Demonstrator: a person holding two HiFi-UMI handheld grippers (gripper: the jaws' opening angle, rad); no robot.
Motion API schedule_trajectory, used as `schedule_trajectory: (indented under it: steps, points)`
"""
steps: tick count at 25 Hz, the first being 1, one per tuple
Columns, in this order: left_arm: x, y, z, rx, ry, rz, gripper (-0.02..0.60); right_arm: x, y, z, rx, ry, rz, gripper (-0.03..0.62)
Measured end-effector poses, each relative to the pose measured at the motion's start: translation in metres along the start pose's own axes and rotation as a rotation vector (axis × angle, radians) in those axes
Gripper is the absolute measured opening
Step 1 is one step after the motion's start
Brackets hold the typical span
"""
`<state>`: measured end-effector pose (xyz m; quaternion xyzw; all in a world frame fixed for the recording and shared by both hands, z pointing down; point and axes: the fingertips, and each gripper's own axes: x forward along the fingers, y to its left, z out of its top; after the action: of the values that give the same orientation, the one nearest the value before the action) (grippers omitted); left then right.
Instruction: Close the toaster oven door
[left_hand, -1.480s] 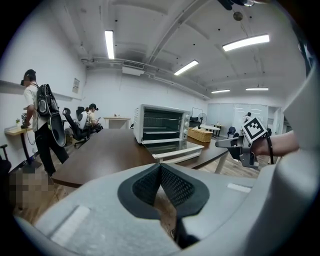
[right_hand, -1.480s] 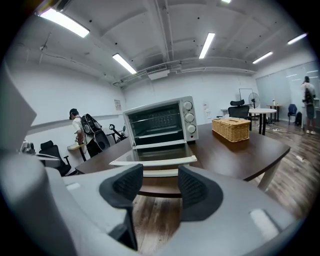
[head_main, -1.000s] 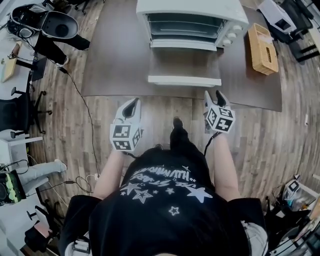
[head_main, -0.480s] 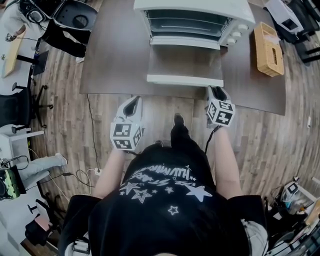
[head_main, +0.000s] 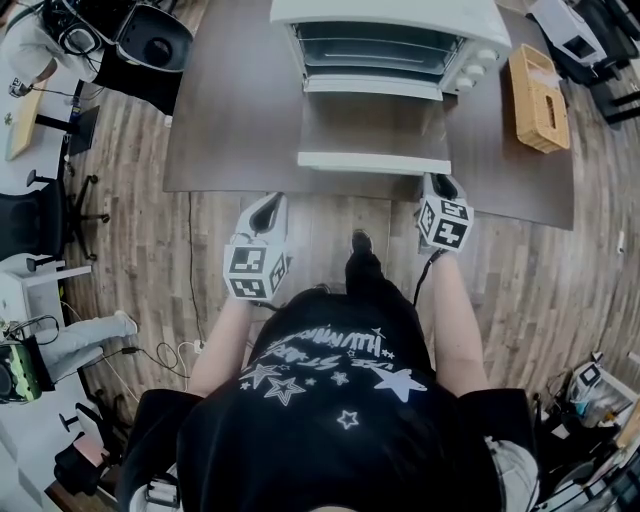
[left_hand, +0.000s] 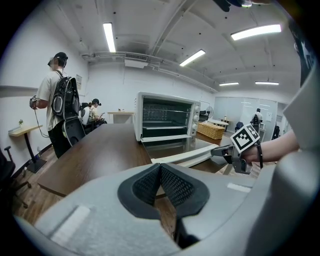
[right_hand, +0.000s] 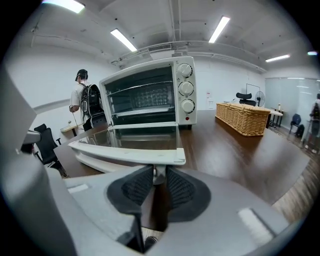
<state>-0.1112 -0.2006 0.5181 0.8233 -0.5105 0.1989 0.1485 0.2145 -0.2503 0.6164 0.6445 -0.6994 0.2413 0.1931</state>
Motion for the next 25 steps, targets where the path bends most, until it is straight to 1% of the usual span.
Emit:
schedule_trajectory:
  steps: [7,15,25]
  points:
    - [0.002,0.002,0.006,0.004,-0.023,-0.020,0.009,-0.011,0.000,0.014,0.029,-0.007,-0.015,0.077]
    - [-0.003,0.018,0.021,0.000,-0.064,-0.013,0.009,-0.024,-0.001,0.038,0.057,-0.031,-0.035,0.074]
    - [-0.014,0.027,0.036,-0.009,-0.107,0.010,0.009,-0.035,0.000,0.069,0.072,-0.068,-0.001,0.070]
